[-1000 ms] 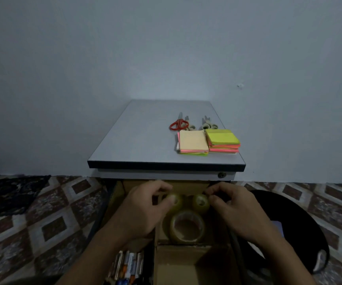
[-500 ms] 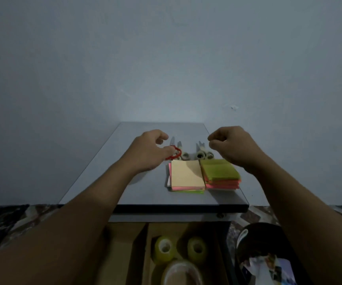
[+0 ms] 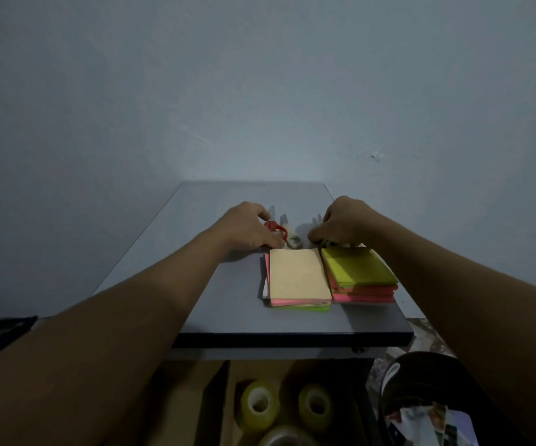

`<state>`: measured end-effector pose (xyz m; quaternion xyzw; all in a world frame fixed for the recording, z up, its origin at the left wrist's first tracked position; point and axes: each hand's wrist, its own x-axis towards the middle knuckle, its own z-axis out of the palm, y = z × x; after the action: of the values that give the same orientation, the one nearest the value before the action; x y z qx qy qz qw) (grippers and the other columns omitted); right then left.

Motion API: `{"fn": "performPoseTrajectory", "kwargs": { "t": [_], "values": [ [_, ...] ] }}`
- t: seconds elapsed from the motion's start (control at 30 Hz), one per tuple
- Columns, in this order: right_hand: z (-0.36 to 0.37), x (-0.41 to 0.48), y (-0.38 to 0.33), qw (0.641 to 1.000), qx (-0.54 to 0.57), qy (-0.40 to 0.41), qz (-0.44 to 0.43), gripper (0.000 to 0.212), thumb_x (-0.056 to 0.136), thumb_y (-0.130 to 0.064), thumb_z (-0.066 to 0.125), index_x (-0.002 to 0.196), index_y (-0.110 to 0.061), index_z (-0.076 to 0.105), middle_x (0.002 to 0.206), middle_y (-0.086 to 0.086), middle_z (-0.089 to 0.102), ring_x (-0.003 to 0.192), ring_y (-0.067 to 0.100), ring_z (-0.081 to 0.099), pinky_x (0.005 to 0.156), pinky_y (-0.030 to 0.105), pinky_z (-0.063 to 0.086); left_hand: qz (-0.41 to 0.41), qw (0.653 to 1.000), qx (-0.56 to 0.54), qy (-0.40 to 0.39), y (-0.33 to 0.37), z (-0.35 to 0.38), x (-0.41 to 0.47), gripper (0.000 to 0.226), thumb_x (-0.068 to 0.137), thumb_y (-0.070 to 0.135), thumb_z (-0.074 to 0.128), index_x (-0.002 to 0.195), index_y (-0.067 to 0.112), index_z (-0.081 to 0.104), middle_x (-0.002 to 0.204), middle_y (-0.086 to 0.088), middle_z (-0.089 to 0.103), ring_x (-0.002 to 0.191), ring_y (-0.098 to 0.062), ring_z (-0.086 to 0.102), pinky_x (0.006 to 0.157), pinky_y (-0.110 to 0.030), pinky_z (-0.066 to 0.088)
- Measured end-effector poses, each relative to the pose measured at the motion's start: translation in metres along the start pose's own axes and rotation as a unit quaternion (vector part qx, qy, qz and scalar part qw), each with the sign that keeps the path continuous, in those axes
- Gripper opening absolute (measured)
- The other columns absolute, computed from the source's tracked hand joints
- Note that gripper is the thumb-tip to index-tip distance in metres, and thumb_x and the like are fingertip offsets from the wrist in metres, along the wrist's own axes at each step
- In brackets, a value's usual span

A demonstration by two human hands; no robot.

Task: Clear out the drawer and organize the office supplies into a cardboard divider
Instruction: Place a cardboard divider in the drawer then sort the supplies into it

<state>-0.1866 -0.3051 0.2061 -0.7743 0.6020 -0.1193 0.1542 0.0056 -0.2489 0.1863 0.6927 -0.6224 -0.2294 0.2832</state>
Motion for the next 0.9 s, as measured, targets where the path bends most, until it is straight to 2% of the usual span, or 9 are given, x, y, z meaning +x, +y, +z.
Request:
{"fn": "performPoseTrajectory", "kwargs": {
  "t": [0.07, 0.17, 0.2, 0.33, 0.53, 0.57, 0.67, 0.77, 0.9],
  "values": [
    [0.000, 0.002, -0.002, 1.000, 0.007, -0.004, 0.001, 0.031, 0.076, -0.032, 0.080, 0.087, -0.006, 0.067, 0.083, 0.010, 0.068, 0.068, 0.020, 0.063, 0.063, 0.031, 0.056, -0.002, 1.000, -0.011, 0.008, 0.000, 0.001, 0.000, 0.064, 0.062, 0.033, 0.092, 0.117, 0.020, 0.061, 0.108, 0.001, 0.065, 0.090, -0.012, 0.063, 0.063, -0.022, 0.050],
    [0.002, 0.004, -0.003, 1.000, 0.009, -0.006, 0.004, 0.026, 0.079, -0.026, 0.078, 0.091, -0.005, 0.069, 0.087, 0.011, 0.069, 0.072, 0.022, 0.065, 0.072, 0.035, 0.059, -0.009, 0.999, -0.028, 0.022, -0.001, 0.002, -0.001, 0.064, 0.057, 0.031, 0.092, 0.113, 0.019, 0.065, 0.107, -0.003, 0.069, 0.094, -0.020, 0.067, 0.080, -0.037, 0.060],
    [0.002, 0.004, -0.003, 1.000, 0.009, -0.004, 0.006, 0.025, 0.078, -0.025, 0.078, 0.090, -0.005, 0.069, 0.087, 0.011, 0.069, 0.072, 0.022, 0.065, 0.073, 0.035, 0.060, -0.010, 0.999, -0.039, 0.027, -0.002, 0.003, -0.001, 0.062, 0.057, 0.029, 0.092, 0.112, 0.019, 0.065, 0.106, -0.004, 0.070, 0.094, -0.021, 0.068, 0.079, -0.036, 0.061],
    [0.006, 0.002, -0.005, 0.999, 0.002, 0.033, 0.013, 0.017, 0.069, -0.017, 0.077, 0.077, -0.005, 0.068, 0.077, 0.011, 0.069, 0.063, 0.021, 0.065, 0.062, 0.030, 0.059, -0.011, 0.994, -0.096, 0.049, -0.006, 0.006, -0.005, 0.054, 0.065, 0.016, 0.089, 0.113, 0.018, 0.064, 0.108, -0.007, 0.068, 0.090, -0.018, 0.067, 0.051, -0.014, 0.050],
    [0.006, -0.002, -0.009, 0.996, 0.006, 0.085, -0.001, 0.023, 0.069, -0.017, 0.075, 0.063, -0.007, 0.055, 0.066, 0.008, 0.059, 0.055, 0.019, 0.055, 0.044, 0.022, 0.040, -0.003, 0.987, -0.144, 0.071, -0.009, -0.002, -0.020, 0.048, 0.072, 0.009, 0.085, 0.114, 0.016, 0.064, 0.111, -0.008, 0.065, 0.093, -0.018, 0.065, 0.048, -0.010, 0.047],
    [0.003, -0.003, -0.011, 0.996, 0.012, 0.093, -0.004, 0.022, 0.068, -0.018, 0.075, 0.065, -0.006, 0.057, 0.067, 0.008, 0.061, 0.055, 0.019, 0.056, 0.044, 0.023, 0.043, 0.003, 0.986, -0.148, 0.077, -0.009, -0.006, -0.024, 0.047, 0.072, 0.009, 0.085, 0.114, 0.016, 0.064, 0.111, -0.007, 0.065, 0.093, -0.018, 0.065, 0.048, -0.012, 0.048],
    [-0.010, -0.011, -0.017, 0.992, 0.048, 0.109, -0.026, 0.022, 0.064, -0.018, 0.077, 0.076, -0.002, 0.070, 0.071, 0.009, 0.071, 0.063, 0.022, 0.068, 0.060, 0.039, 0.062, 0.024, 0.985, -0.132, 0.107, -0.010, -0.021, -0.044, 0.045, 0.071, 0.018, 0.086, 0.111, 0.023, 0.066, 0.110, -0.002, 0.067, 0.099, -0.017, 0.065, 0.068, -0.024, 0.053],
    [-0.026, -0.034, -0.028, 0.987, 0.074, 0.124, -0.068, 0.016, 0.067, -0.017, 0.076, 0.076, -0.004, 0.074, 0.071, 0.010, 0.073, 0.068, 0.024, 0.072, 0.070, 0.042, 0.062, 0.031, 0.982, -0.137, 0.127, -0.011, -0.042, -0.074, 0.039, 0.072, 0.021, 0.085, 0.106, 0.026, 0.067, 0.109, 0.001, 0.069, 0.105, -0.018, 0.064, 0.090, -0.039, 0.054],
    [-0.038, -0.077, -0.042, 0.979, 0.114, 0.138, -0.102, 0.016, 0.071, -0.017, 0.077, 0.085, -0.009, 0.077, 0.077, 0.007, 0.075, 0.072, 0.025, 0.072, 0.074, 0.040, 0.061, 0.045, 0.981, -0.123, 0.146, -0.014, -0.068, -0.132, 0.038, 0.072, 0.021, 0.085, 0.104, 0.030, 0.068, 0.110, 0.004, 0.069, 0.106, -0.017, 0.064, 0.096, -0.043, 0.053]
  ]
}}
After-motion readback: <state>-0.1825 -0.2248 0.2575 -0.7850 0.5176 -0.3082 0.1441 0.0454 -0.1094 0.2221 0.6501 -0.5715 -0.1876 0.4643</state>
